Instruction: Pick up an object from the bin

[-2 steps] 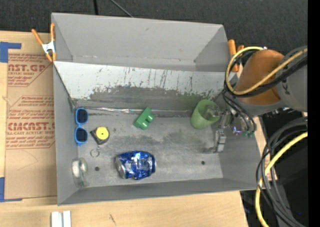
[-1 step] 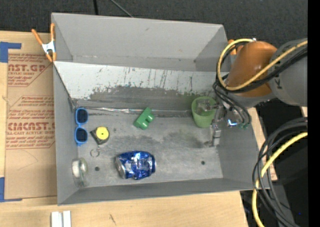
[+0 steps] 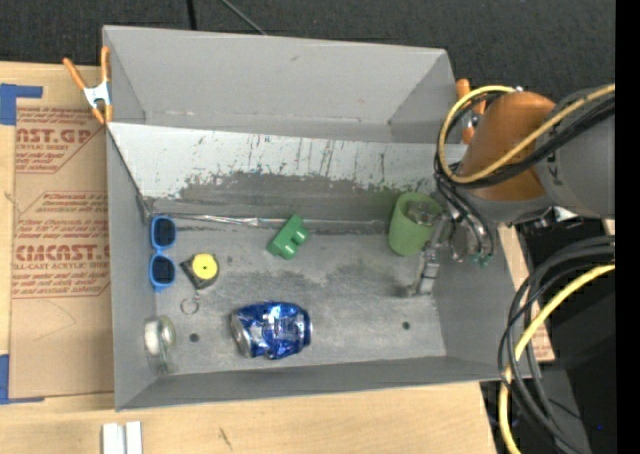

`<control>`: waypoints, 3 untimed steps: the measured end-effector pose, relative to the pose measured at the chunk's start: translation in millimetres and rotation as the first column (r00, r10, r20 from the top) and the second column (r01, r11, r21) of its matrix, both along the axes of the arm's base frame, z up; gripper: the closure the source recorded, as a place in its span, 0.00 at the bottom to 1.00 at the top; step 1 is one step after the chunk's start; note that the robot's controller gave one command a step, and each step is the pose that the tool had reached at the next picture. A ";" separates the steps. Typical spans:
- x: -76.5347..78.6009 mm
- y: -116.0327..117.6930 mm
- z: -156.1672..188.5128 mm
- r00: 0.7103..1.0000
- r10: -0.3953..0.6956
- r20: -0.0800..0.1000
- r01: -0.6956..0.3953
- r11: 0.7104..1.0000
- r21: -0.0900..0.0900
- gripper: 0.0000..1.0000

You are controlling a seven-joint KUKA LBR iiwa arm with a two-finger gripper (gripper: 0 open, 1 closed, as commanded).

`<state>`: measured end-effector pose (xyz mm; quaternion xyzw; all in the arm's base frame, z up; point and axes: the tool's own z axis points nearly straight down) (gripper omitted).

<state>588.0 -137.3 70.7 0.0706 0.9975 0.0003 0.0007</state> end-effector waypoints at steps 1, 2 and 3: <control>4.9 0.0 -0.6 1.000 0.016 0.002 -0.016 1.000 -0.001 0.00; -12.0 0.2 -0.9 0.979 -0.201 0.000 0.201 0.979 0.000 0.00; 4.7 -4.9 0.2 0.984 -0.178 0.001 0.178 0.984 -0.001 0.00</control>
Offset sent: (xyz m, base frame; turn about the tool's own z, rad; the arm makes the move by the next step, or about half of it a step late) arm 0.0042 -0.0003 -0.0007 -0.0159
